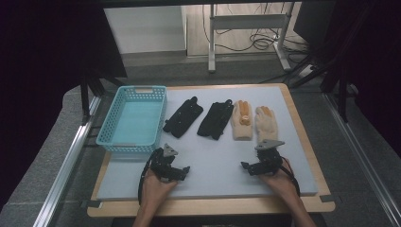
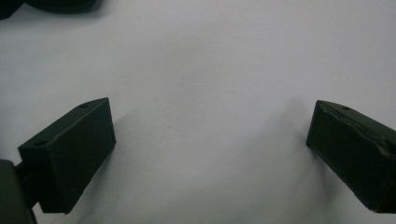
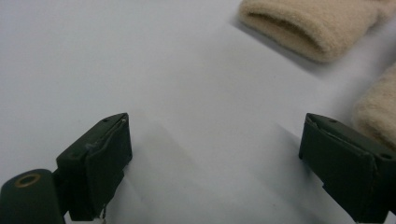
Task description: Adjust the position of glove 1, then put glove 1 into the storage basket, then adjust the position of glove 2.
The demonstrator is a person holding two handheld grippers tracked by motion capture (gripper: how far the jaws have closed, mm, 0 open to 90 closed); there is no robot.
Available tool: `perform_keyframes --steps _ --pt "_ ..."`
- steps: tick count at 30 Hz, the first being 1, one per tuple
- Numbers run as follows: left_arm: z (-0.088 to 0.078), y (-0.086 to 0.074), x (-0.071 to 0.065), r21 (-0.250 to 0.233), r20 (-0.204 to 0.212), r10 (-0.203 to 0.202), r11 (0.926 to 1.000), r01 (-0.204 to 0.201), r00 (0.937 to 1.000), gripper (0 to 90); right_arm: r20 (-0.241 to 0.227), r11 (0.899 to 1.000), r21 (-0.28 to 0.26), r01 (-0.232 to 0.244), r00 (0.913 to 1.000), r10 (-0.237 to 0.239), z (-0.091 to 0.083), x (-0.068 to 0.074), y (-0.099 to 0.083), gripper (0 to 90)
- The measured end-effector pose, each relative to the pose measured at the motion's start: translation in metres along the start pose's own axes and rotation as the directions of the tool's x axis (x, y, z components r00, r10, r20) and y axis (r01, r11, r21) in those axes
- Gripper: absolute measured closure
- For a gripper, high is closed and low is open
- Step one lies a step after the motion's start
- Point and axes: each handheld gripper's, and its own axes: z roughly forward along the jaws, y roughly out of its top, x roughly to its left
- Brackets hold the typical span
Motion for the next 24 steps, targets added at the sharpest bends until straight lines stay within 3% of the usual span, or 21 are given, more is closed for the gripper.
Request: perform_keyframes --steps 24 --pt "0.0001 0.0000 0.0002 -0.001 0.001 0.000 1.0000 0.000 1.0000 1.4 -0.002 1.000 -0.003 0.004 1.0000 -0.004 -0.0007 0.0002 0.0003 10.6"
